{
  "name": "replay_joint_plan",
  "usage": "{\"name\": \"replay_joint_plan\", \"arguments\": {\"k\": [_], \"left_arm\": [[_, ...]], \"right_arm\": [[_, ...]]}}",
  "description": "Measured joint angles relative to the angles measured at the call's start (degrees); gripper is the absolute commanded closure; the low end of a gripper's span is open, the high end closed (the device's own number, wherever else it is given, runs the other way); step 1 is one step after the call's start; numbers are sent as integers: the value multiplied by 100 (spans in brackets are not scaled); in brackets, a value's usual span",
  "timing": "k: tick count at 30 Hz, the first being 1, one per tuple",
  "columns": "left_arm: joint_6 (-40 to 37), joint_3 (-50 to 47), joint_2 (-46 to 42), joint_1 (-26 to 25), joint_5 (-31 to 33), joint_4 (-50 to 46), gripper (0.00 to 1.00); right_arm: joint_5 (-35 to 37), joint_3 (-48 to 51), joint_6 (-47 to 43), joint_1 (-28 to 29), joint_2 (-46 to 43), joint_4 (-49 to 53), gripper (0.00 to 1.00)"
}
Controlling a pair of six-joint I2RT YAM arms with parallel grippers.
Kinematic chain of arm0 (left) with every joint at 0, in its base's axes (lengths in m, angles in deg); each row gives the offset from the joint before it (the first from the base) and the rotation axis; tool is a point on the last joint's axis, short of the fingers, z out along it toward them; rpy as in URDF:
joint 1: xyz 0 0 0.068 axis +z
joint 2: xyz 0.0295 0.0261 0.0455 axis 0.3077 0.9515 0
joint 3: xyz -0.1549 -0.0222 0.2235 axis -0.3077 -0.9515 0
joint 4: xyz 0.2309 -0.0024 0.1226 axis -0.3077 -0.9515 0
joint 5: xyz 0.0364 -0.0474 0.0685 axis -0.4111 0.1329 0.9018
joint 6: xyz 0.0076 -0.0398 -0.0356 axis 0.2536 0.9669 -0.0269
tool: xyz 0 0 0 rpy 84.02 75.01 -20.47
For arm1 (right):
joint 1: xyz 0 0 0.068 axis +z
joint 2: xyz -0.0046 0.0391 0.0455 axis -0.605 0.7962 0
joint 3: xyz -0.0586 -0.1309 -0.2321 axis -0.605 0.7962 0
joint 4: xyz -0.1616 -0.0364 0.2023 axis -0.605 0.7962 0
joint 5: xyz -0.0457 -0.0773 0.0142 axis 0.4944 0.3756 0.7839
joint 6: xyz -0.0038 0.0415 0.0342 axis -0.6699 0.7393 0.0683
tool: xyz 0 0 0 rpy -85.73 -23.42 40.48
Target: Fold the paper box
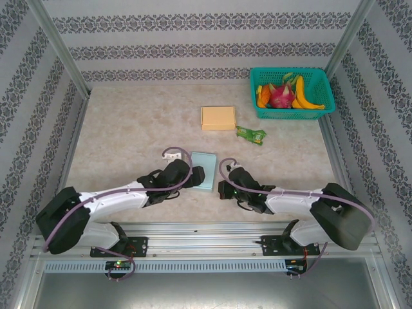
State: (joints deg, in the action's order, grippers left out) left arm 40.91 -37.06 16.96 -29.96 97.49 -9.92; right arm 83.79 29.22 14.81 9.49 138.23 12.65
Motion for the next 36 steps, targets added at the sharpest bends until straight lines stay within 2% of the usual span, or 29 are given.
{"name": "replay_joint_plan", "arguments": {"k": [10,15,19,26,36], "left_arm": [[-13,-195,-791,7,575,-138,3],[-61,-195,-772,127,728,-138,3],[-140,-94,-400,319,649,-118,3],[-184,179,470,743,87,205,3],[-214,533,1241,1054,-675,612,3]], "right_arm": [[116,98,-511,-415,-715,332,100],[251,111,-968,-682,-1091,389,100],[358,103,-1204,-940,-1189,396,100],[-181,-284,-1204,-1582,-452,387,100],[-1451,-984,-1204,-1888,1023,258,100]]}}
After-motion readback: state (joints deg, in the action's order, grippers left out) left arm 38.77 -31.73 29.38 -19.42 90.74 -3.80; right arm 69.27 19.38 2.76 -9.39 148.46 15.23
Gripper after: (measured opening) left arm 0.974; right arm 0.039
